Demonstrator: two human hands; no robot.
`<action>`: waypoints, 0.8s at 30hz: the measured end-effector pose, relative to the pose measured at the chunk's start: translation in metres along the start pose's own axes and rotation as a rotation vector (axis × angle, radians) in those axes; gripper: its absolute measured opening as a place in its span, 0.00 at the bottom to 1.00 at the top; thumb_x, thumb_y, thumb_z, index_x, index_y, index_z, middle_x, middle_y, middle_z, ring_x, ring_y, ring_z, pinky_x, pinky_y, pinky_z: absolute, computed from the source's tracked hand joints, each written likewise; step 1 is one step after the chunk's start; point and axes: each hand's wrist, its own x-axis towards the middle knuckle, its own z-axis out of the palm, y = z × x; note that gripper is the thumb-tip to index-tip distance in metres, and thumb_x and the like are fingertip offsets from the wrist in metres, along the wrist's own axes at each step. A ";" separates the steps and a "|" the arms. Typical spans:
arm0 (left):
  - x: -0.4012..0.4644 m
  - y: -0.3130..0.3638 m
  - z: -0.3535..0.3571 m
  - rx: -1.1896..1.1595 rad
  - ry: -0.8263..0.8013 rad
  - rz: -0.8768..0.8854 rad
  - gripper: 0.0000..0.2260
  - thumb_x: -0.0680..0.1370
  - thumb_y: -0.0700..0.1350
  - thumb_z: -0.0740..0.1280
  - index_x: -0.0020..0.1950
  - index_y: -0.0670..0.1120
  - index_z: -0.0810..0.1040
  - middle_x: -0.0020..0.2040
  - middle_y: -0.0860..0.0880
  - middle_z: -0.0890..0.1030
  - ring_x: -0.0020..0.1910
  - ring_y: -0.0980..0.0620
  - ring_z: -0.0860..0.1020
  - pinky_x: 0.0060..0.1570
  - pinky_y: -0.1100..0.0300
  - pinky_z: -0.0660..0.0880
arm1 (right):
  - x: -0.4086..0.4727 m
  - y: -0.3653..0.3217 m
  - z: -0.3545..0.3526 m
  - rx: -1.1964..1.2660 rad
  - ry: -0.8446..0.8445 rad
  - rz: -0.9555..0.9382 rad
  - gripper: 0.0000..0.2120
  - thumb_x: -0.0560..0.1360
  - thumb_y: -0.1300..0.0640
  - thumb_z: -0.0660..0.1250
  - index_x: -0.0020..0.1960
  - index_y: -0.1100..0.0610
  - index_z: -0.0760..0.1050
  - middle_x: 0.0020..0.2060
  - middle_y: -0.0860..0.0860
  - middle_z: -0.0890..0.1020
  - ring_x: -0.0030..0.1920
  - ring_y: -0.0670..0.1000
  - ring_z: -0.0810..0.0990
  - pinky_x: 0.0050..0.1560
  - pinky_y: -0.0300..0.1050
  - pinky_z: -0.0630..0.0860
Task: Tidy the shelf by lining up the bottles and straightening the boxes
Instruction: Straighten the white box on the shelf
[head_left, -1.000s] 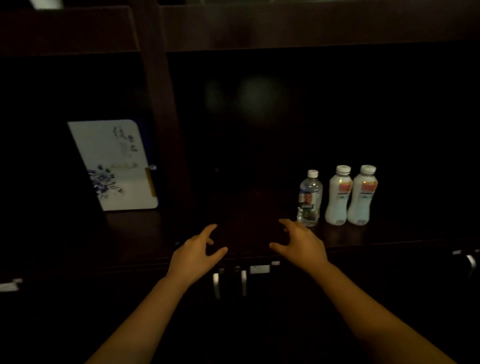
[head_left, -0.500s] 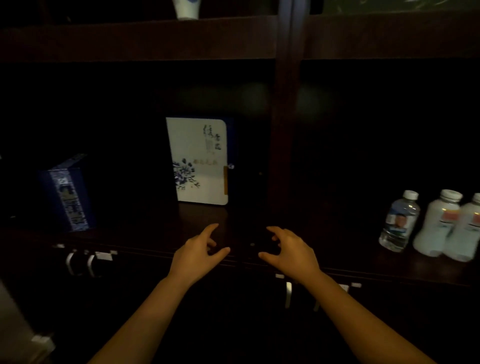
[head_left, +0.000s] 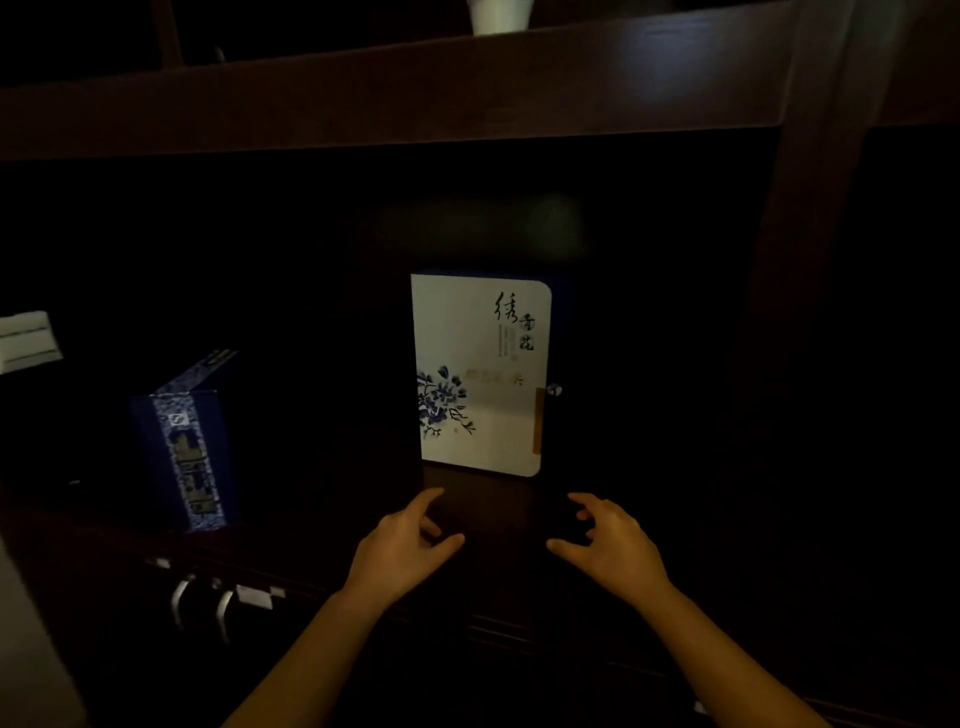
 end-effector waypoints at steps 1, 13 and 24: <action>0.009 -0.007 -0.001 -0.009 -0.003 0.001 0.32 0.70 0.61 0.68 0.71 0.58 0.62 0.46 0.59 0.78 0.42 0.62 0.78 0.45 0.59 0.78 | 0.010 0.000 0.003 0.005 0.009 0.014 0.38 0.64 0.39 0.72 0.69 0.48 0.63 0.58 0.49 0.75 0.51 0.45 0.75 0.47 0.41 0.75; 0.161 -0.074 -0.044 -0.151 -0.094 0.109 0.34 0.69 0.54 0.73 0.71 0.53 0.63 0.45 0.53 0.80 0.43 0.56 0.79 0.51 0.57 0.78 | 0.101 -0.033 0.041 0.080 0.256 0.278 0.41 0.63 0.44 0.75 0.71 0.51 0.61 0.60 0.53 0.76 0.52 0.50 0.78 0.49 0.41 0.74; 0.287 -0.049 -0.088 -0.442 0.088 0.142 0.41 0.66 0.47 0.77 0.73 0.51 0.60 0.65 0.43 0.73 0.58 0.46 0.75 0.54 0.55 0.74 | 0.206 -0.073 -0.015 0.257 0.556 0.225 0.50 0.59 0.52 0.79 0.73 0.53 0.55 0.71 0.56 0.66 0.70 0.58 0.65 0.66 0.53 0.68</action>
